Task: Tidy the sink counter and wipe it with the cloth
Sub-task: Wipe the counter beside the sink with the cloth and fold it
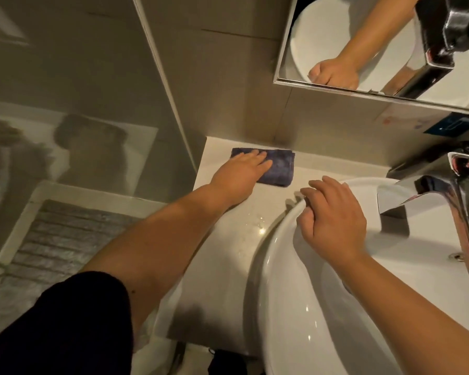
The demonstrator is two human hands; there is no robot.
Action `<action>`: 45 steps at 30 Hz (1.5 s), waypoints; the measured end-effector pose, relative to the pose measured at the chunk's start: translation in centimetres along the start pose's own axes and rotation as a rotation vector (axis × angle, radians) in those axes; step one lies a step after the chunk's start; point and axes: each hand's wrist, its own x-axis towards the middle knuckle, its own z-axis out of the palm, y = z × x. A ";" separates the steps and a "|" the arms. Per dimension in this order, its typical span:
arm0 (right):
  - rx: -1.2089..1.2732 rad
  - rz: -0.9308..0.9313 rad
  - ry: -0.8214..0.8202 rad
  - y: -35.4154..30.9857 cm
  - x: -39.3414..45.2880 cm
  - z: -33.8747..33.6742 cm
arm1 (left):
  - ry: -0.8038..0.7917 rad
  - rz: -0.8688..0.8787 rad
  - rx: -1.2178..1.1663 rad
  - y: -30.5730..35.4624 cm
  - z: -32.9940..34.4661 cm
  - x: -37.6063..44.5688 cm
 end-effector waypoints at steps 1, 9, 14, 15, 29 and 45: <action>0.001 -0.002 -0.001 0.0 0.0 -0.1 | -0.012 0.013 -0.009 0.3 -0.1 -0.4; 0.017 -0.023 0.017 0.2 0.1 0.0 | -0.064 -0.034 -0.080 5.1 0.7 -8.4; 0.025 -0.038 -0.032 0.4 0.0 -0.4 | -0.021 -0.129 -0.153 8.3 1.2 -15.9; 0.028 -0.045 -0.042 0.4 0.0 -0.5 | -0.032 -0.151 -0.156 8.8 1.3 -17.4; 0.060 -0.083 -0.252 0.0 0.1 -3.0 | -0.404 -0.381 -0.383 18.6 -3.0 -30.0; -0.007 -0.106 -0.207 0.4 -0.3 -2.2 | 0.460 -0.883 -1.089 4.0 -10.5 -15.5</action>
